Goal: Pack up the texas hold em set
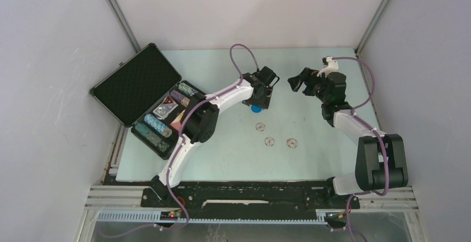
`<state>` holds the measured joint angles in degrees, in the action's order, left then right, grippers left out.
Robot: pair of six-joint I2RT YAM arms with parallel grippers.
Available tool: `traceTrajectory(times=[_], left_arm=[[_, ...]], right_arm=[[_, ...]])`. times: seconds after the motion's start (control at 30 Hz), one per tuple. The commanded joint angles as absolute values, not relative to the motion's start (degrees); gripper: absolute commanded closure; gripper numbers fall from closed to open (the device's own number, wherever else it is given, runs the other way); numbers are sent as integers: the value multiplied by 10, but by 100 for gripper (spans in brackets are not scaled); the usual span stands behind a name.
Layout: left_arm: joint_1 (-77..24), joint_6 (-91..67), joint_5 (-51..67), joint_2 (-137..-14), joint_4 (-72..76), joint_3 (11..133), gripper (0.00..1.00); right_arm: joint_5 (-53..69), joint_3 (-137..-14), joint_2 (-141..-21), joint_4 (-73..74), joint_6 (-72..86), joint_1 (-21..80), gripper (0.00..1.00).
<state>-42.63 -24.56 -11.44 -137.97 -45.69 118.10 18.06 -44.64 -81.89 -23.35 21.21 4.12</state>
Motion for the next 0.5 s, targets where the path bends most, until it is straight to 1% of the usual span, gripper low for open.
traceTrajectory(times=[0.0, 0.2, 0.47], left_arm=[[-431, -252, -126, -1388, -472, 1202, 28], [-431, -245, -122, -1379, -464, 1189, 33], [-431, -237, -125, -1348, -458, 1166, 46]], right_arm=[[182, -470, -819, -246, 221, 38, 0], [182, -470, -820, -245, 222, 38, 0], [186, -470, -821, -248, 227, 37, 0]])
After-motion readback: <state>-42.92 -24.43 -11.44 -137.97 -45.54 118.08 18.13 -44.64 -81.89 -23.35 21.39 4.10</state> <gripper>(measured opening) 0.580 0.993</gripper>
